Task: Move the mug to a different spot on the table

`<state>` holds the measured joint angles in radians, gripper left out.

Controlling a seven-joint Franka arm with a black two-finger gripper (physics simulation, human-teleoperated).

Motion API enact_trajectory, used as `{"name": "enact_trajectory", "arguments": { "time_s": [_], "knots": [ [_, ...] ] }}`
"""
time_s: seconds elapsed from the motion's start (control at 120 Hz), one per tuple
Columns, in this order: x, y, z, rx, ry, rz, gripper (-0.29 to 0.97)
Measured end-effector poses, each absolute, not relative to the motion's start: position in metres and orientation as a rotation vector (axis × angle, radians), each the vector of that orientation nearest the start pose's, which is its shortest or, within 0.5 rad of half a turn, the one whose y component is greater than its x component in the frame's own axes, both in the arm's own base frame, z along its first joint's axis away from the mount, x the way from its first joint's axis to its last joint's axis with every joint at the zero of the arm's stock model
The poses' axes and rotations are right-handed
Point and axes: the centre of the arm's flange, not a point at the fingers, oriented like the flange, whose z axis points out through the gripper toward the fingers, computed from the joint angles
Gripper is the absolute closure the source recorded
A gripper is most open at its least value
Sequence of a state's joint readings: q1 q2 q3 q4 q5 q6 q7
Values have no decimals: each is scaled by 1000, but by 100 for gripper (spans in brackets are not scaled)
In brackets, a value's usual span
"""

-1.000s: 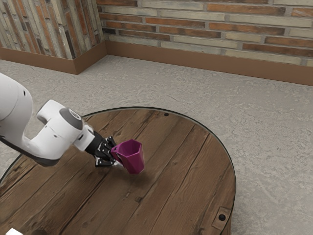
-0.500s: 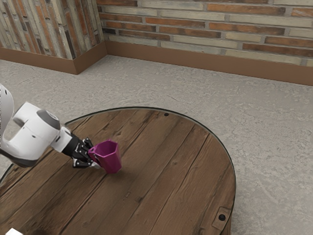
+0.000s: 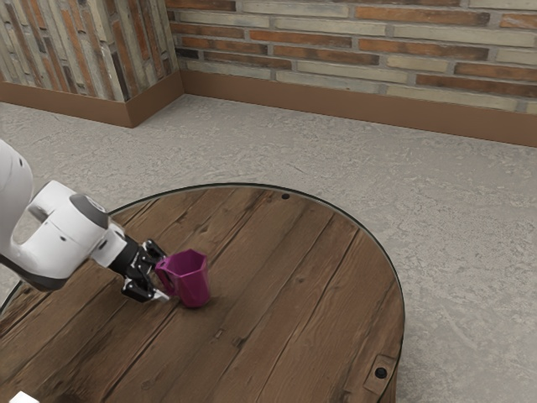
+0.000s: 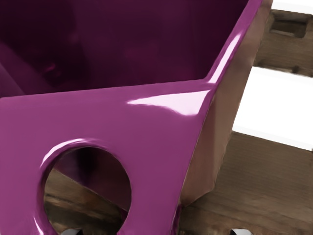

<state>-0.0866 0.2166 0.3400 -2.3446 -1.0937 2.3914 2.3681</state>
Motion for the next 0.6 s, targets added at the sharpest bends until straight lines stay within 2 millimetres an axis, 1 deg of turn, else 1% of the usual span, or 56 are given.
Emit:
{"name": "enact_trajectory", "arguments": {
  "time_s": [0.067, 0.133, 0.2, 0.233, 0.3, 0.317, 0.333, 0.35, 0.367, 0.4, 0.425, 0.458, 0.483, 0.508, 0.542, 0.567, 0.6],
  "knots": [
    [486, 127, 240, -2661, 1886, -926, 22],
    [483, 136, 249, -2651, 1870, -940, 16],
    [472, 146, 259, -2648, 1847, -961, 12],
    [464, 149, 268, -2643, 1831, -982, 10],
    [445, 155, 303, -2585, 1816, -1039, 7],
    [442, 156, 315, -2555, 1822, -1045, 7],
    [442, 158, 333, -2503, 1849, -1035, 6],
    [445, 157, 354, -2434, 1893, -1011, 6],
    [453, 154, 377, -2360, 1947, -981, 5],
    [475, 142, 432, -2207, 2048, -909, 5],
    [497, 133, 478, -2116, 2097, -857, 4],
    [524, 120, 534, -2056, 2126, -781, 3],
    [541, 109, 565, -2052, 2131, -719, 3],
    [558, 93, 586, -2065, 2131, -654, 3],
    [579, 67, 604, -2095, 2129, -570, 2],
    [591, 46, 610, -2130, 2127, -513, 2],
    [604, 19, 609, -2188, 2120, -442, 2]
  ]
}}
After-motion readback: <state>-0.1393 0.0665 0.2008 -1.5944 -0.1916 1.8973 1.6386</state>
